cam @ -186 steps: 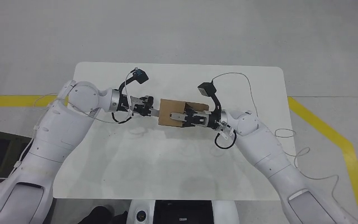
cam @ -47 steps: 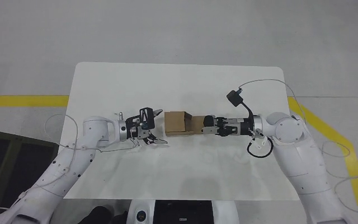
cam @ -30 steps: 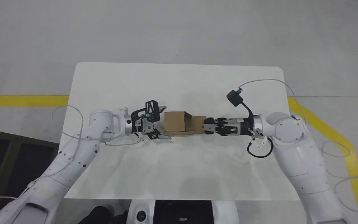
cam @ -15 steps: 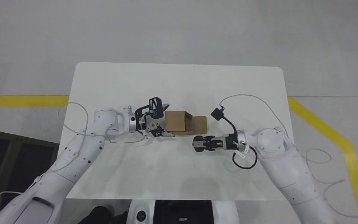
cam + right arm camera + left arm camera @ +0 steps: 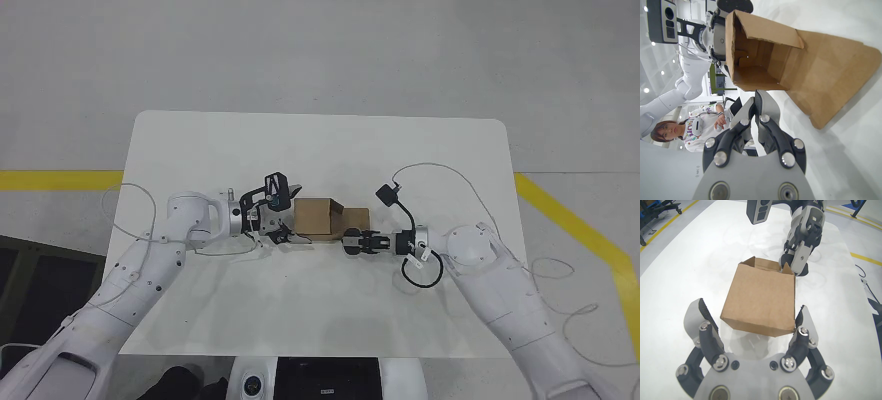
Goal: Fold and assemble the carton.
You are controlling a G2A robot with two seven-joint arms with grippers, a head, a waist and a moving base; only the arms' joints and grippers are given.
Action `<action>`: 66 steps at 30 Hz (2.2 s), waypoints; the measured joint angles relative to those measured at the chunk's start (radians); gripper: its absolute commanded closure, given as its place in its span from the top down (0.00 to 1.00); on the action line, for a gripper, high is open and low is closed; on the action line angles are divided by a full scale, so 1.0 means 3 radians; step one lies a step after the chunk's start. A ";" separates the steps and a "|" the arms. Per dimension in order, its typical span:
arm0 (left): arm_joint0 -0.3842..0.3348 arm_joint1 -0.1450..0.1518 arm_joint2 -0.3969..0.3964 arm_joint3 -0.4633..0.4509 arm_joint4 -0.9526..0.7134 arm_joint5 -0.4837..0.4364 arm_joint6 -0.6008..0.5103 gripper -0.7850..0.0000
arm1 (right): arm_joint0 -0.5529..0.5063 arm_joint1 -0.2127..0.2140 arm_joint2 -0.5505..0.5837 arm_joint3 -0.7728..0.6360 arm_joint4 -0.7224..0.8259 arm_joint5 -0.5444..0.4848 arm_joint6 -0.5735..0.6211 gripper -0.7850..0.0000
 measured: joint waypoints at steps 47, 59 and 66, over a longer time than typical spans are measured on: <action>0.0077 -0.0029 -0.0200 -0.0022 -0.0027 -0.0125 -0.0154 1.00 | 0.0825 -0.0329 -0.0506 0.0959 0.0322 -0.0352 0.0165 0.00; 0.0122 -0.0026 -0.0260 -0.0063 -0.0003 -0.0137 -0.0157 1.00 | 0.0636 -0.0163 -0.0180 0.0619 -0.0013 -0.0060 0.0102 0.00; 0.0142 -0.0025 -0.0286 -0.0092 0.0003 -0.0147 -0.0175 1.00 | 0.0753 -0.0244 -0.0332 0.0814 0.0047 -0.0139 -0.0017 0.00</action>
